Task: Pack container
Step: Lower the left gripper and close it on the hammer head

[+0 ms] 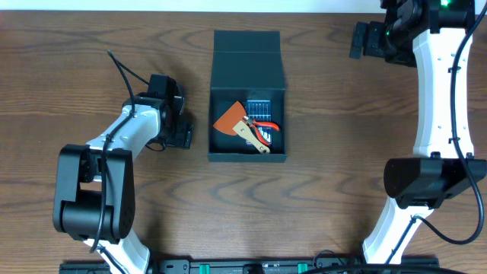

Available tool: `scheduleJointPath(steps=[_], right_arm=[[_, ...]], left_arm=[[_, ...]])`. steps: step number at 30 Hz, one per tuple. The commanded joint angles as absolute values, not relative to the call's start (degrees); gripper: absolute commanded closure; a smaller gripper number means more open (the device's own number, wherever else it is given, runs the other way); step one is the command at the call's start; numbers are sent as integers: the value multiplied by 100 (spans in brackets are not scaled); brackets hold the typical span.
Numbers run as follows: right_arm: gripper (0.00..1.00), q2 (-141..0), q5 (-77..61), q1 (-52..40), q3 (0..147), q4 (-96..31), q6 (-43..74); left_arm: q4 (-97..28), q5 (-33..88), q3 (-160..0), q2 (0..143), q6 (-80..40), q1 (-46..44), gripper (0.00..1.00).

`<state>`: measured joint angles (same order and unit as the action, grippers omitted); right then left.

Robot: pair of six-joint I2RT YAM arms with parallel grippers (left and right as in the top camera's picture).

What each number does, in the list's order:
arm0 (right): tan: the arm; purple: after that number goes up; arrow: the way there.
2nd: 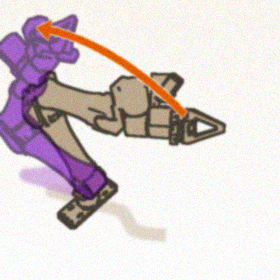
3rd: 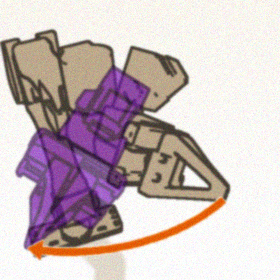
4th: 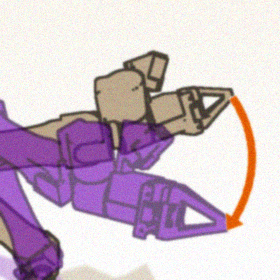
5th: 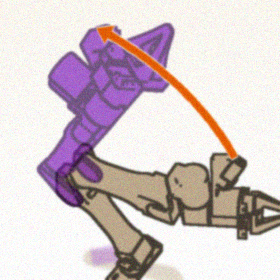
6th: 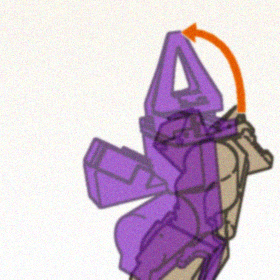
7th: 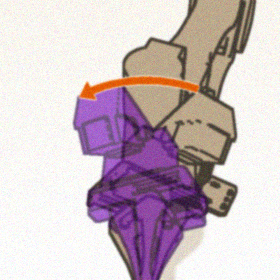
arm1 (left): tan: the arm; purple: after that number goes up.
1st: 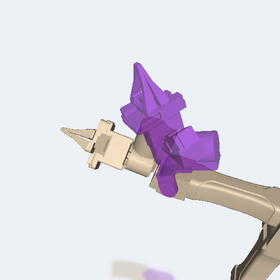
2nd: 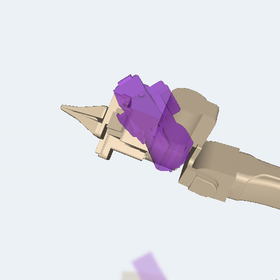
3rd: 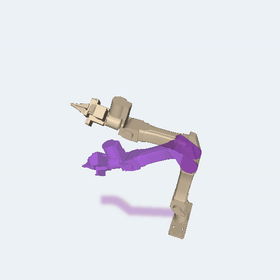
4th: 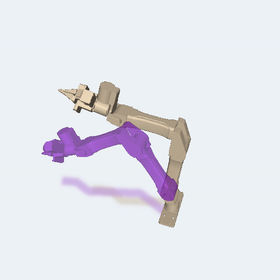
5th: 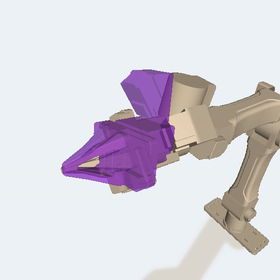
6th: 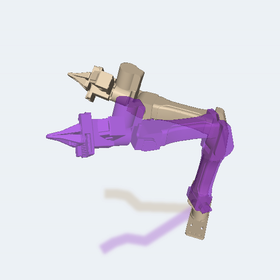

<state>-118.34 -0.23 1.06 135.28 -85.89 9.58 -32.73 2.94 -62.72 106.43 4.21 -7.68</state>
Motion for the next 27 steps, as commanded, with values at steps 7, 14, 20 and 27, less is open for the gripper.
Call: scheduleJointPath(steps=[7,14,20,27], right_arm=[[1,-11797,-27,108,13640,-8593,873],[1,-11797,-27,110,13640,-8591,873],[1,-11797,-27,108,13640,-8593,873],[1,-11797,-27,110,13640,-8593,873]], left_arm=[[-3264,228,-6335,10750,231,-779,24],[-3264,228,-6335,10750,231,-779,25],[-3264,228,-6335,10750,231,-779,25],[-3264,228,-6335,10750,228,-779,36]])
